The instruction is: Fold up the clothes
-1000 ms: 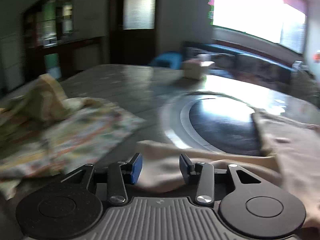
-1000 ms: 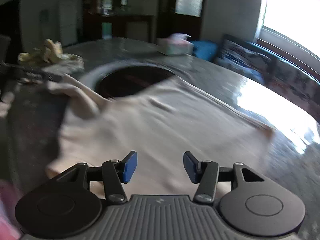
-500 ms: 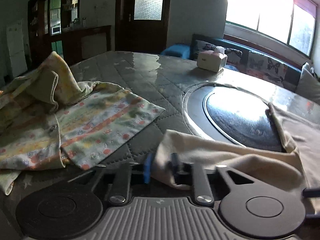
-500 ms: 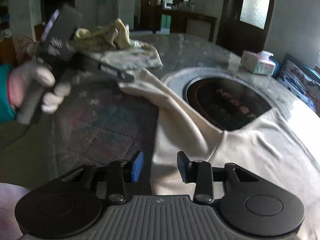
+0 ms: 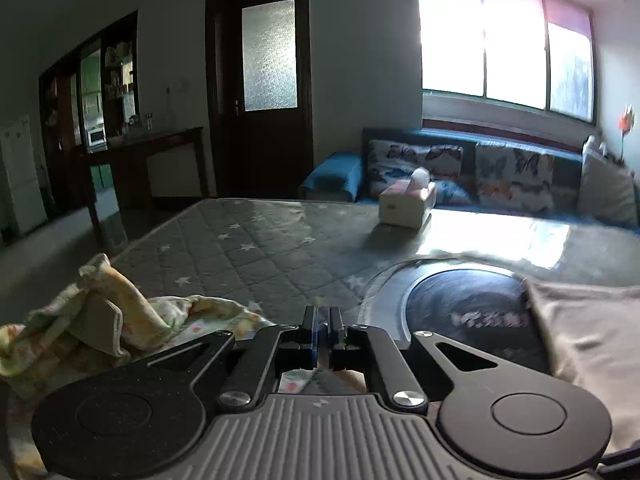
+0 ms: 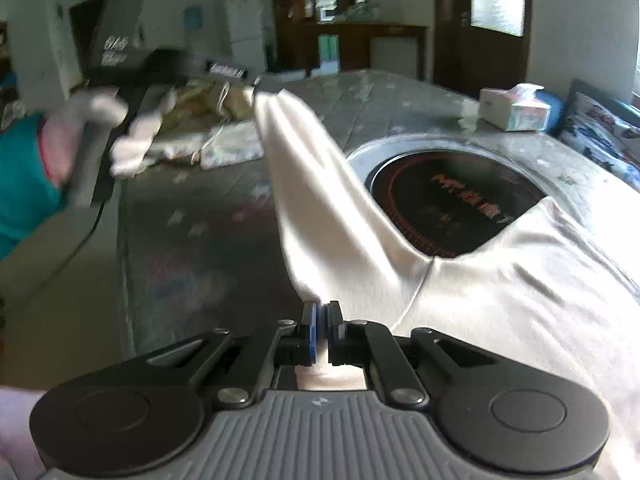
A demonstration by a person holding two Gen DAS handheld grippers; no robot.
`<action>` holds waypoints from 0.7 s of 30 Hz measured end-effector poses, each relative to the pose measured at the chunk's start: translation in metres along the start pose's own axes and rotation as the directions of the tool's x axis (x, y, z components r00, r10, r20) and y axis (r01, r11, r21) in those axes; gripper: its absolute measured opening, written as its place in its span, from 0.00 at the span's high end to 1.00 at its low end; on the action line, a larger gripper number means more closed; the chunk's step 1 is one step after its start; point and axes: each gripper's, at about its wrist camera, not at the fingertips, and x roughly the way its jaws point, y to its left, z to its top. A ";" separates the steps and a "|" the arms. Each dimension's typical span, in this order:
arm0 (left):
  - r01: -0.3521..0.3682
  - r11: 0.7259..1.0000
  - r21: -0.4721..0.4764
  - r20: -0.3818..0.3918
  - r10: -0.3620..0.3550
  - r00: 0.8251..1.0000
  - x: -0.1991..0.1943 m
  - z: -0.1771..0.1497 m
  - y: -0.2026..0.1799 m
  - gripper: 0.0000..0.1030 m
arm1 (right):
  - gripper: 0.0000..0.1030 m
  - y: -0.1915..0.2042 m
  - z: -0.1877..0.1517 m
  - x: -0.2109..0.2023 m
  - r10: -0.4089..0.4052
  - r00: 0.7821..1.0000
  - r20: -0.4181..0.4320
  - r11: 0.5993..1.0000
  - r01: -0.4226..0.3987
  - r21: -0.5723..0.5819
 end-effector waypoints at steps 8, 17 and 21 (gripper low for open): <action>-0.146 0.989 0.024 -0.159 0.148 0.976 0.045 -0.042 0.013 0.92 | 0.81 0.014 -0.007 0.002 0.050 0.999 -0.011 0.996 -0.050 -0.075; 0.069 0.996 0.054 -0.170 -0.059 0.984 0.029 -0.037 -0.029 0.89 | 0.68 0.013 -0.005 -0.006 0.022 0.999 0.032 1.000 -0.022 -0.017; 0.073 0.995 0.075 -0.210 -0.056 0.976 0.055 -0.038 -0.036 0.90 | 0.68 0.019 -0.003 0.009 0.022 1.000 0.010 0.999 -0.022 -0.045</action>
